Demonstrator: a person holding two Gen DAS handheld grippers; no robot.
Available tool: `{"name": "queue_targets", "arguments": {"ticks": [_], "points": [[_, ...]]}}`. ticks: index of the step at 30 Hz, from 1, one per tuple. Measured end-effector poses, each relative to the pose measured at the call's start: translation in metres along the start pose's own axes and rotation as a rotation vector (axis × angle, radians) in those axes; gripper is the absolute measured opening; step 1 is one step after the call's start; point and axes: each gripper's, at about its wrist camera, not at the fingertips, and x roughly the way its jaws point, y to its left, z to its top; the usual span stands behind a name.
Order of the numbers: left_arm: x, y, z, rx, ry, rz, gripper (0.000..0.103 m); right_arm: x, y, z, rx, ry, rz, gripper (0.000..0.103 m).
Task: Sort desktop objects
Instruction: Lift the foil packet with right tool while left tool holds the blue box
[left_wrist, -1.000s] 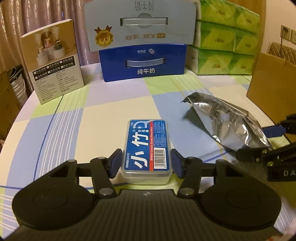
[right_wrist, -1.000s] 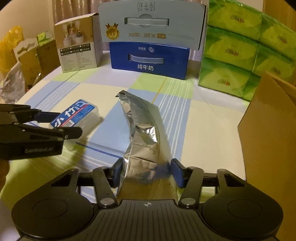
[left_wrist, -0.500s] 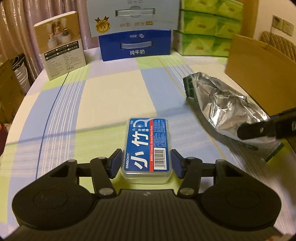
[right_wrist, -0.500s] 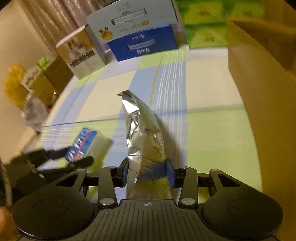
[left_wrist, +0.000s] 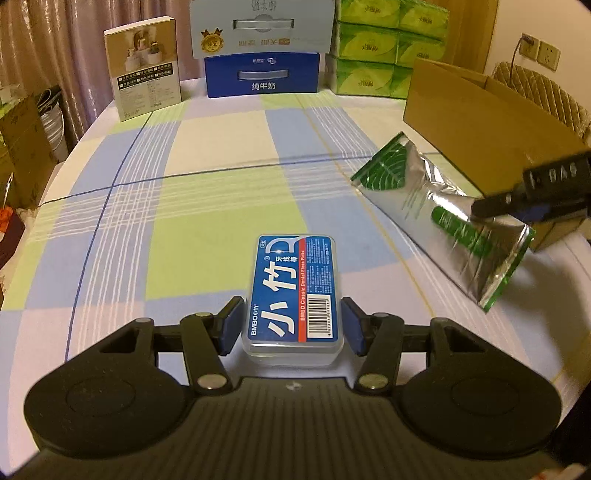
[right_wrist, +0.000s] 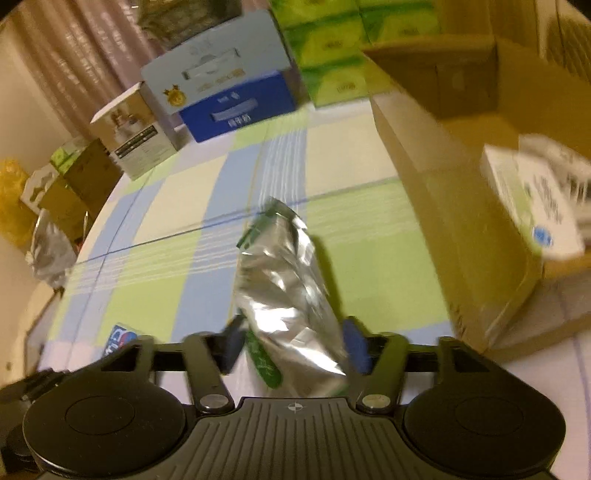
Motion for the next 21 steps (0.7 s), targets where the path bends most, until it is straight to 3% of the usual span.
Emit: {"name": "queue_targets", "arguments": {"ticks": [1,2,12,16,21], "points": [[0.0,-0.001,-0.001,0.006,-0.004,0.003,0.051,0.0,0.003,-0.001,-0.036,-0.014,-0.012,0.082],[0.0,-0.001,-0.001,0.006,-0.007,0.003,0.051,0.001,0.007,-0.003,-0.079,-0.022,-0.024,0.085],[0.011,0.0,0.002,-0.019,-0.013,0.001,0.051,0.043,0.02,0.003,-0.265,0.046,-0.035,0.09],[0.012,0.002,0.004,-0.028,-0.011,0.001,0.061,0.051,0.025,0.004,-0.314,0.062,-0.027,0.091],[0.017,0.002,0.007,-0.025,-0.001,0.008,0.061,0.057,0.031,0.001,-0.385,0.082,-0.046,0.092]]}}
